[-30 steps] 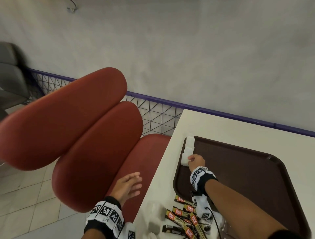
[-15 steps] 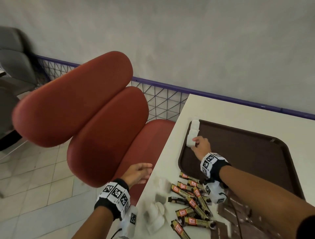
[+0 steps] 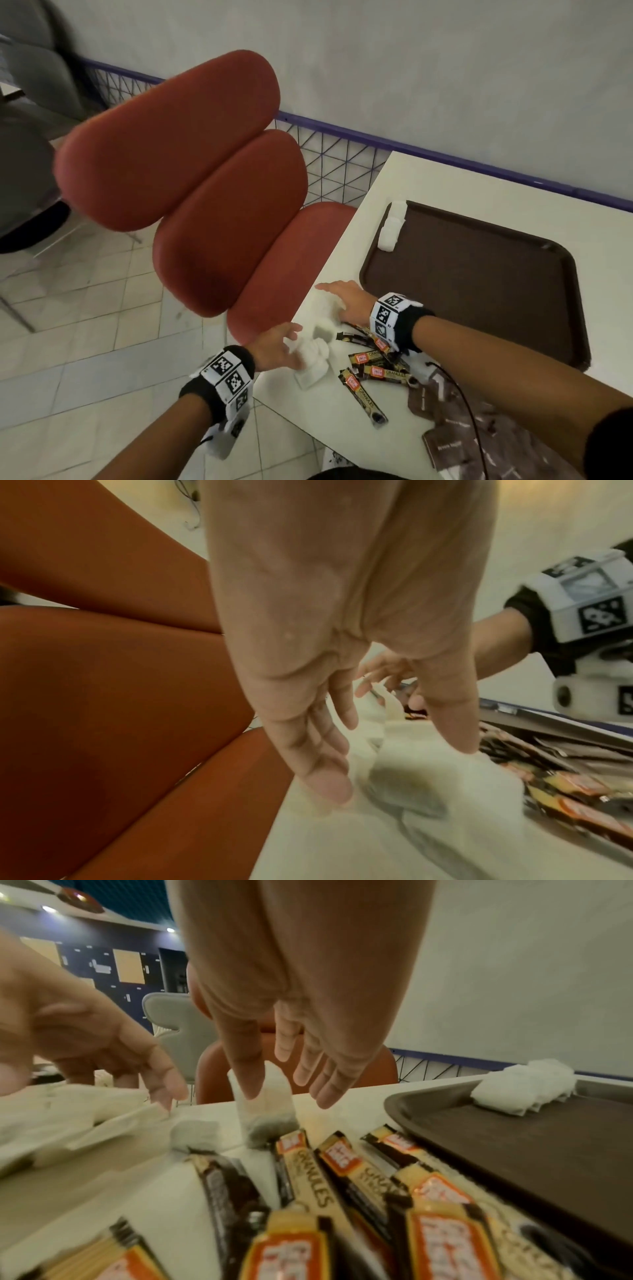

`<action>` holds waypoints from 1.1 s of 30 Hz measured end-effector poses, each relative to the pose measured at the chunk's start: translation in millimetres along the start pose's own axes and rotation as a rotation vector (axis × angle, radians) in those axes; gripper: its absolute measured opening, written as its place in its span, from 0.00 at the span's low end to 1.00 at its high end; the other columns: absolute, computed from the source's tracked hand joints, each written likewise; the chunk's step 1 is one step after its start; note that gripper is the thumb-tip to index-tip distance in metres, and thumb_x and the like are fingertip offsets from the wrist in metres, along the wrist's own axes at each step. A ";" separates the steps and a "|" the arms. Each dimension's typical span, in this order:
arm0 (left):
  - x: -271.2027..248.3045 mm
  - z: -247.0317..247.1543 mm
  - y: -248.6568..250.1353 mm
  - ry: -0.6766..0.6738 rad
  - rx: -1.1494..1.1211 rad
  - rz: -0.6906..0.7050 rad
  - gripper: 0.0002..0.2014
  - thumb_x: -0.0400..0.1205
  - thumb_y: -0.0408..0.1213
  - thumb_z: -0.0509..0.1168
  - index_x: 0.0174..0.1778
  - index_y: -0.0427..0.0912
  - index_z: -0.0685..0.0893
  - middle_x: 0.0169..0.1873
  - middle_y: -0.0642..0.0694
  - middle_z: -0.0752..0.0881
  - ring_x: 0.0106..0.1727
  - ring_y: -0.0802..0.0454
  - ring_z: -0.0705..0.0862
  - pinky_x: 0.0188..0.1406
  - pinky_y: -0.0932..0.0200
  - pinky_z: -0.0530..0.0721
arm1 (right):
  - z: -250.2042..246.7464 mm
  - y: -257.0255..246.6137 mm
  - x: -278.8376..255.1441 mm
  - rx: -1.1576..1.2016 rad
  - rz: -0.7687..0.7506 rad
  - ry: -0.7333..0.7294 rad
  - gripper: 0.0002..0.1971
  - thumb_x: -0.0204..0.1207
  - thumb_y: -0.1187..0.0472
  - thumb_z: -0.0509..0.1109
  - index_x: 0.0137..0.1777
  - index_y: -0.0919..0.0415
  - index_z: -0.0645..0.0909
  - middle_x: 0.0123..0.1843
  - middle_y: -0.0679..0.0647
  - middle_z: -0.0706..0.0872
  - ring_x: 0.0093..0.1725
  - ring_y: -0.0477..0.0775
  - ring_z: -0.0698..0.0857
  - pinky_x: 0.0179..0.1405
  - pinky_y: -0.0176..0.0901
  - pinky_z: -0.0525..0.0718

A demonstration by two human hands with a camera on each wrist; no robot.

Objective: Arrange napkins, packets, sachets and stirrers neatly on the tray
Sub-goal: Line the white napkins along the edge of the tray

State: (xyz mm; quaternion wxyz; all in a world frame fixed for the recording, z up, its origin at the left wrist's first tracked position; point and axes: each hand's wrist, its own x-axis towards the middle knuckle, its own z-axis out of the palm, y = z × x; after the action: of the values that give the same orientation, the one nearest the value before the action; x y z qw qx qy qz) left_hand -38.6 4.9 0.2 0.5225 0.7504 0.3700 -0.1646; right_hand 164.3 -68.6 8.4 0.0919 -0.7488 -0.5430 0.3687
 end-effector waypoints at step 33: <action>37.7 -3.2 14.9 0.452 -0.300 0.135 0.15 0.79 0.27 0.59 0.59 0.45 0.80 0.54 0.43 0.85 0.54 0.45 0.83 0.43 0.61 0.81 | -32.0 -7.8 -16.3 0.172 0.004 0.115 0.08 0.71 0.66 0.72 0.48 0.61 0.79 0.46 0.54 0.80 0.46 0.53 0.79 0.37 0.39 0.77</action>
State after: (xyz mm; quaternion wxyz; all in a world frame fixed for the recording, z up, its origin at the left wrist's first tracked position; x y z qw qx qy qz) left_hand -2.9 19.6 -12.5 0.5418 0.7051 0.4467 0.0987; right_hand 177.0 -71.4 42.7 0.1860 -0.7590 -0.5020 0.3706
